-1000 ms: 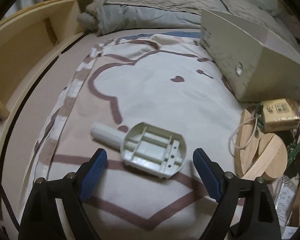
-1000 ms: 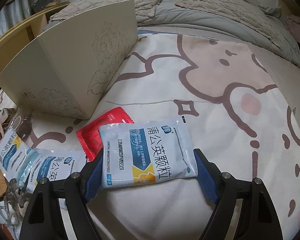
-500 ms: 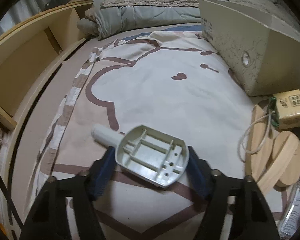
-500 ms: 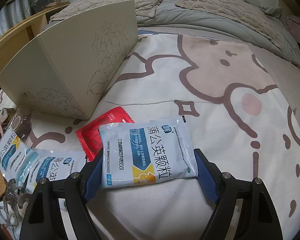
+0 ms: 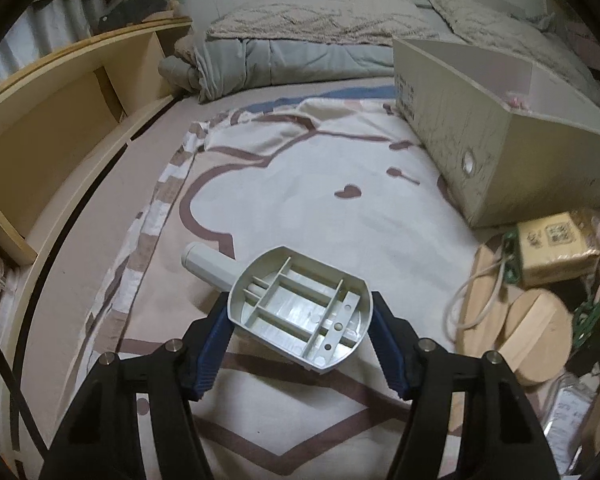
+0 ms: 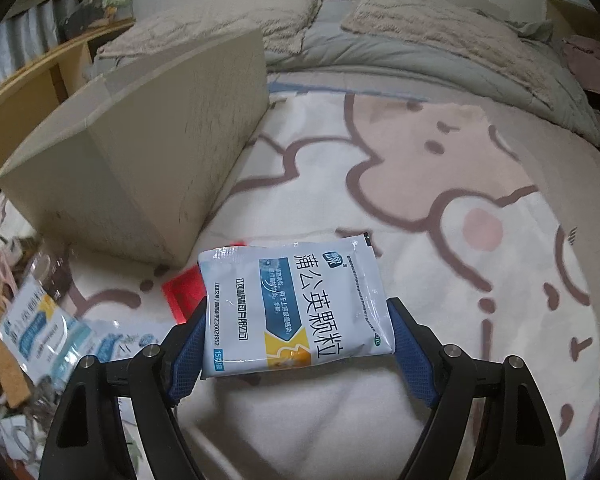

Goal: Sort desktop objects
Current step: 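Lift the gadget with the left tool while the right tool lifts the sachet toward the box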

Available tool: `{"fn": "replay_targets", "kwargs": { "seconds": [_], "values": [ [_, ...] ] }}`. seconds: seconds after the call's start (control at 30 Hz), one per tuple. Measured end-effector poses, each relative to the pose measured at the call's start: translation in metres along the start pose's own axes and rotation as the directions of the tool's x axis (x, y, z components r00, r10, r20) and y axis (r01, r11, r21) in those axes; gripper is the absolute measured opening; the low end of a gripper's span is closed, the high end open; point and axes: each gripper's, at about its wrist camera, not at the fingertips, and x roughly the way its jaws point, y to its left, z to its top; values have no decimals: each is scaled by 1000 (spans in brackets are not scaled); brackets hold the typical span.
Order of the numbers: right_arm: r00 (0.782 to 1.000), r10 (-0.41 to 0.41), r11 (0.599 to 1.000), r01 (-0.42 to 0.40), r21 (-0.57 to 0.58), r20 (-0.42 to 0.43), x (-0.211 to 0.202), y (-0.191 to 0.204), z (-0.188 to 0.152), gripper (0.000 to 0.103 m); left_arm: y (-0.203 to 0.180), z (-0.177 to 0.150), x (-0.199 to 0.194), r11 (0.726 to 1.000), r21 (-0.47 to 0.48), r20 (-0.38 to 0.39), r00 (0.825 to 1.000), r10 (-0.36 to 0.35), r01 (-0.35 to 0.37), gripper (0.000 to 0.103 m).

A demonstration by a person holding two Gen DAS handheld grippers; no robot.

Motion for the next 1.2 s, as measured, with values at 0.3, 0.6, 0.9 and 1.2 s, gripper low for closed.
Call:
{"fn": "replay_targets", "kwargs": {
  "seconds": [0.3, 0.6, 0.9, 1.2],
  "values": [
    [997, 27, 998, -32, 59, 72, -36, -3, 19, 83, -12, 20, -30, 997, -48, 64, 996, -57, 60, 65],
    [987, 85, 994, -93, 53, 137, -65, 15, 37, 83, -43, 58, -60, 987, -46, 154, 977, -147, 156, 65],
    [968, 138, 988, -148, 33, 209, -90, 38, 61, 83, -72, 95, -84, 980, -18, 234, 954, -188, 197, 65],
    [950, 146, 989, -146, -21, 275, -107, 58, 91, 83, -96, 138, -101, 979, 26, 296, 934, -200, 201, 65]
  ]
}}
